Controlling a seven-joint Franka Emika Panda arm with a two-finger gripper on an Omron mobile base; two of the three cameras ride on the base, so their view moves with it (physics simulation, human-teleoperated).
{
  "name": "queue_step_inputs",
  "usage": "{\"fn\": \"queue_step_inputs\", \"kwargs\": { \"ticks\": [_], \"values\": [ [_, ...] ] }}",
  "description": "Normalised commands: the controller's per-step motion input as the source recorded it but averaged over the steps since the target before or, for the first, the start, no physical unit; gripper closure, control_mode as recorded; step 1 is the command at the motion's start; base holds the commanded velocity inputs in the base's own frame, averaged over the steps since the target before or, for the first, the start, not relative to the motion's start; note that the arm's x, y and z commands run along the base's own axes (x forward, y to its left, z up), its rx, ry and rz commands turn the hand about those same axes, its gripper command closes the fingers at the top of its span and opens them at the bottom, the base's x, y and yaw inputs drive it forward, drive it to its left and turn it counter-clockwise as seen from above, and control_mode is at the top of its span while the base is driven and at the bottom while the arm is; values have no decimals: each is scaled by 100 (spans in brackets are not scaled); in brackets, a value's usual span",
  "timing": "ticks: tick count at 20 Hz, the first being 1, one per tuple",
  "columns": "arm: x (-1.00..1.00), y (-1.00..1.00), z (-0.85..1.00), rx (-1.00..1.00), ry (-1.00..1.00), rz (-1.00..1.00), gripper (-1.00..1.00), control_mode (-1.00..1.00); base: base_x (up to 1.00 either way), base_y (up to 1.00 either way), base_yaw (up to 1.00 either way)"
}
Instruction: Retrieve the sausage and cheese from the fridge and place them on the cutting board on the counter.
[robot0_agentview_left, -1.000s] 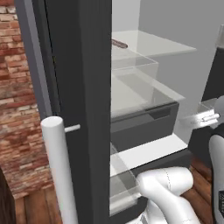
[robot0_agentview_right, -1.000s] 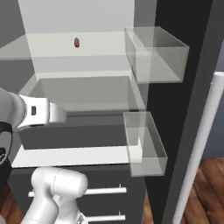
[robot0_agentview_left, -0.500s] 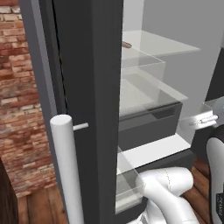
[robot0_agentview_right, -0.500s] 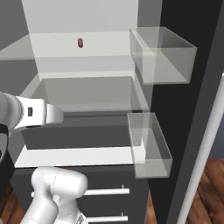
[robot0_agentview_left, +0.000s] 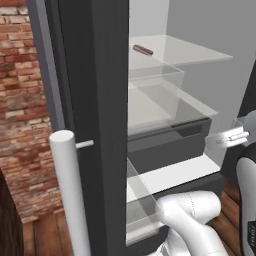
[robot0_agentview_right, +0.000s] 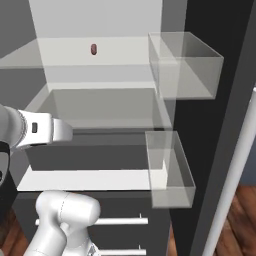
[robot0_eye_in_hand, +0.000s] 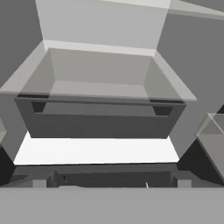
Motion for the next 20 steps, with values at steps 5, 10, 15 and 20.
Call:
{"fn": "queue_step_inputs", "kwargs": {
  "ticks": [5,10,15,20],
  "values": [
    [0,0,0,0,0,0,-100,100,100,-20,6],
    [0,0,0,0,0,0,-100,100,100,-33,6],
    [0,0,0,0,0,0,-100,100,86,-59,1],
    [38,-47,48,3,16,-1,-100,-100,0,0,0]
  ]
}}
